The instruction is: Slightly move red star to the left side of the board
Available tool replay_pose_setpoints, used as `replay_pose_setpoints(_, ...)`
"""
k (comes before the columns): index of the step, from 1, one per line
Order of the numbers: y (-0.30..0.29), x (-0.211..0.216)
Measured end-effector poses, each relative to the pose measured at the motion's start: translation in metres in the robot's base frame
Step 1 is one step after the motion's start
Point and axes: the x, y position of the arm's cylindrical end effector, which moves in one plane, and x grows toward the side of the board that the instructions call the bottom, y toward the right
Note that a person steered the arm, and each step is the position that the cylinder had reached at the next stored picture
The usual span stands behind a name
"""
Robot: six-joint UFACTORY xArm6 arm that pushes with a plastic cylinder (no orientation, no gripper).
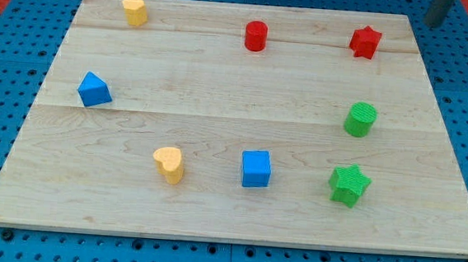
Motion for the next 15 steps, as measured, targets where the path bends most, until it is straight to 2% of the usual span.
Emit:
replay_pose_setpoints(5,-0.001,-0.002)
replay_pose_setpoints(7,0.008,0.015)
replay_pose_setpoints(9,-0.005,0.063)
replay_pose_setpoints(10,-0.025,0.071)
replay_pose_setpoints(12,-0.062,0.046)
replay_pose_setpoints(14,-0.279,0.062)
replay_pose_setpoints(15,-0.248,0.052)
